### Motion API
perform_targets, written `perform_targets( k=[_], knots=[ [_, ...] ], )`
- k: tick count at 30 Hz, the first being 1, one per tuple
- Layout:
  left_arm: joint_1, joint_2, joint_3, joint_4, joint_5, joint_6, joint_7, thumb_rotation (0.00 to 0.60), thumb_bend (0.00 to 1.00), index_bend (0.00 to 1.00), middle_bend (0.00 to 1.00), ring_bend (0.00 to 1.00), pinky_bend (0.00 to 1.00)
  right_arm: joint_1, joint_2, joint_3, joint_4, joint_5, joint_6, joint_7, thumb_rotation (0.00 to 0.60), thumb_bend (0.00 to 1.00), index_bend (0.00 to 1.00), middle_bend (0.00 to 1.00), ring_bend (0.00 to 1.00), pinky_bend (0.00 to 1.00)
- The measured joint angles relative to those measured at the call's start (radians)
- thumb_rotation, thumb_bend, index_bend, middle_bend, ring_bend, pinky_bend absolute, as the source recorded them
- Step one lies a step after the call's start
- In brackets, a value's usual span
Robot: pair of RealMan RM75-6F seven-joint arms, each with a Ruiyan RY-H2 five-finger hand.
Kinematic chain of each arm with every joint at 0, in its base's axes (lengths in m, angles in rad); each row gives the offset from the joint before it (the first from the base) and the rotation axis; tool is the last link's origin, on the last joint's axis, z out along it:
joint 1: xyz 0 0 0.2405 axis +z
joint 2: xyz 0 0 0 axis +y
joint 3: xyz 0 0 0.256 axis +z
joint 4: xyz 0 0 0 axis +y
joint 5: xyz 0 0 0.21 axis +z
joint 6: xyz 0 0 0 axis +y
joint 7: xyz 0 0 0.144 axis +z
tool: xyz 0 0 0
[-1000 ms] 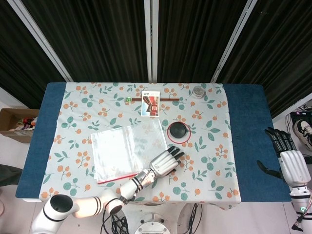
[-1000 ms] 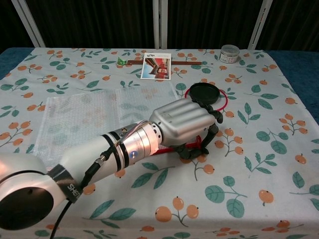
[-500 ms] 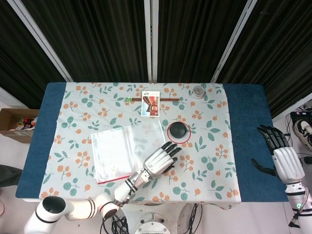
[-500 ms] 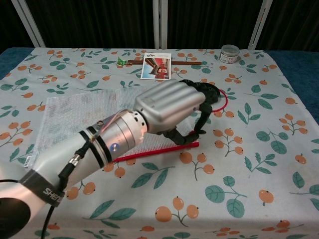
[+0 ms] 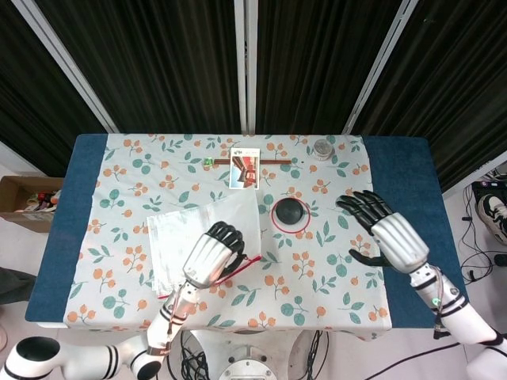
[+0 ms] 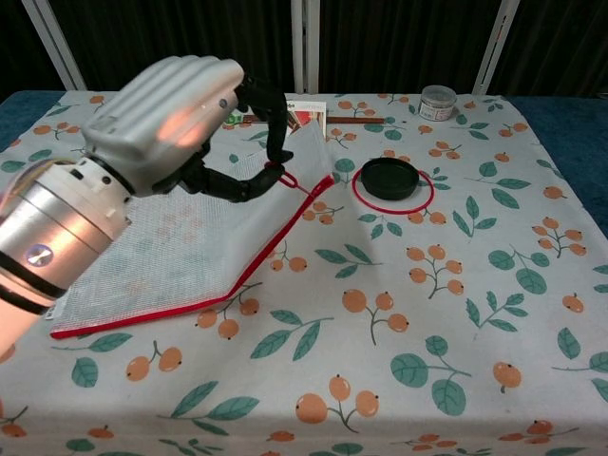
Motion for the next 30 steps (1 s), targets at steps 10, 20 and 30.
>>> perform_targets(
  k=[10,20,30],
  knots=[
    [0.091,0.059,-0.009,-0.104,0.045,0.116,0.036,0.600,0.36,0.70,0.64,0.56,0.60,0.284,-0.071,0.096,-0.060,0.141,-0.353,-0.145,0.600,0.17,0.21,0.11,0.00,0.00],
    [0.133,0.086,-0.024,-0.143,0.068,0.149,0.037,0.600,0.36,0.71,0.68,0.60,0.63,0.481,-0.272,0.158,0.017,0.339,-0.502,-0.286,0.600,0.17,0.23,0.11,0.00,0.00],
    [0.160,0.106,-0.031,-0.156,0.078,0.152,0.028,0.600,0.36,0.71,0.68,0.60,0.63,0.591,-0.389,0.171,0.111,0.431,-0.565,-0.292,0.600,0.23,0.35,0.12,0.00,0.00]
  ],
)
